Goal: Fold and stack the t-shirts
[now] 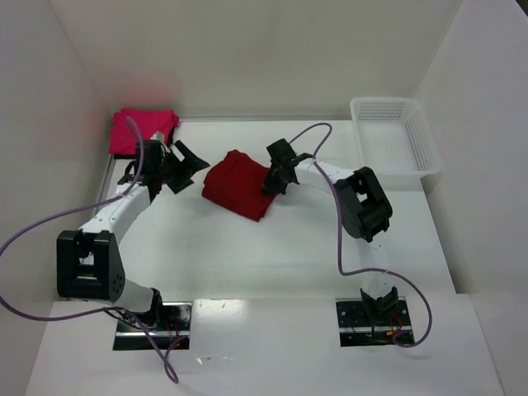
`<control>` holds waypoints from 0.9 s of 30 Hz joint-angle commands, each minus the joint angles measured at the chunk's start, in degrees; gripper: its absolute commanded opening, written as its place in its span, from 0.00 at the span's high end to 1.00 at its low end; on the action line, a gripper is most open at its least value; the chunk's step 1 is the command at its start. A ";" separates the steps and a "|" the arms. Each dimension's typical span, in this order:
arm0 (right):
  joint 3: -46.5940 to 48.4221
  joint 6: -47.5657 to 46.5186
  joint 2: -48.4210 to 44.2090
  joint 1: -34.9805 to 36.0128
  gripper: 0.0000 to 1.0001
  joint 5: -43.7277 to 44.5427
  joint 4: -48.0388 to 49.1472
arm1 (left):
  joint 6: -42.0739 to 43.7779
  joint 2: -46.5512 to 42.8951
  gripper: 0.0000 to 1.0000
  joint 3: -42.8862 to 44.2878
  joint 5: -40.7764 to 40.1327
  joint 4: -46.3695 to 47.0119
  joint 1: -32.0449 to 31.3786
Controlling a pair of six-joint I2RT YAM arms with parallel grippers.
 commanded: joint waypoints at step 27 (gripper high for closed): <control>10.84 -14.37 -4.25 3.65 1.00 8.19 -4.48 | -6.43 7.88 0.08 -9.79 3.46 9.93 -4.90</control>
